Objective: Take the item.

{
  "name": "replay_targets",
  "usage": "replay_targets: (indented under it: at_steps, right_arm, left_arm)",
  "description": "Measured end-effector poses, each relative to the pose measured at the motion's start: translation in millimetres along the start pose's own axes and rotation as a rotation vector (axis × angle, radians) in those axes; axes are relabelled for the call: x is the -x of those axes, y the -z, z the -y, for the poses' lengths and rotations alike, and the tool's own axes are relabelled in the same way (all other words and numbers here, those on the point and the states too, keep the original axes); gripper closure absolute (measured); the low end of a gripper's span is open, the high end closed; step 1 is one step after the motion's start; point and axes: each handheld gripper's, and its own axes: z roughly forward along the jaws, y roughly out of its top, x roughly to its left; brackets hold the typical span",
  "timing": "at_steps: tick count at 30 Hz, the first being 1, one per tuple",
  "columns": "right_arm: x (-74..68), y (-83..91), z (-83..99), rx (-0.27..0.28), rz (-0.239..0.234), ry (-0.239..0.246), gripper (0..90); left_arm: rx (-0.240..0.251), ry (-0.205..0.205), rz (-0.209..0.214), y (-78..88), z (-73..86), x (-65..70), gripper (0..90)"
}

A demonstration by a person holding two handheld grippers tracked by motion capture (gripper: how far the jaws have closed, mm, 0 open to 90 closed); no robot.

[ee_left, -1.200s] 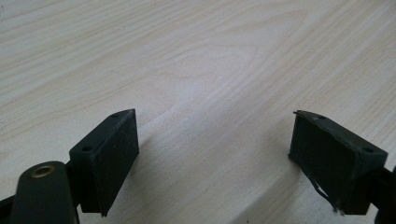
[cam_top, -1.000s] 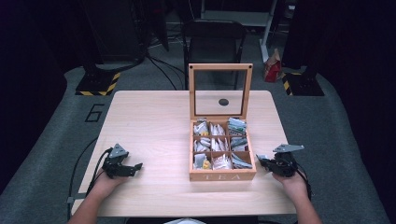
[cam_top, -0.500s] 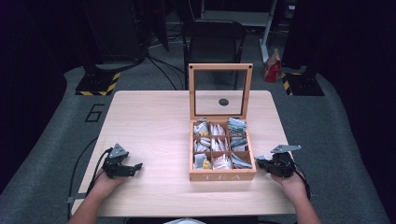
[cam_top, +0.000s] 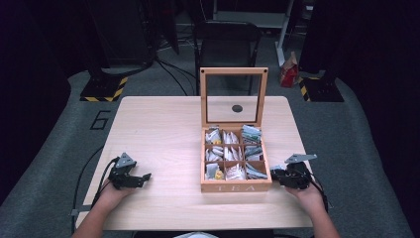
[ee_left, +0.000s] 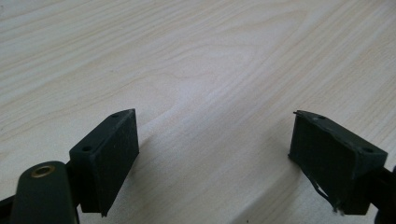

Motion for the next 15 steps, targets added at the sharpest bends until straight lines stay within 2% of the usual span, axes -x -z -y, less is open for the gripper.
replay_targets:
  at_steps: [15]
  right_arm:
    - [-0.9,7.7,-4.9,0.025,0.005,0.002,63.3]
  left_arm:
    - [-0.001,-0.001,0.001,0.1,0.0,0.0,15.0]
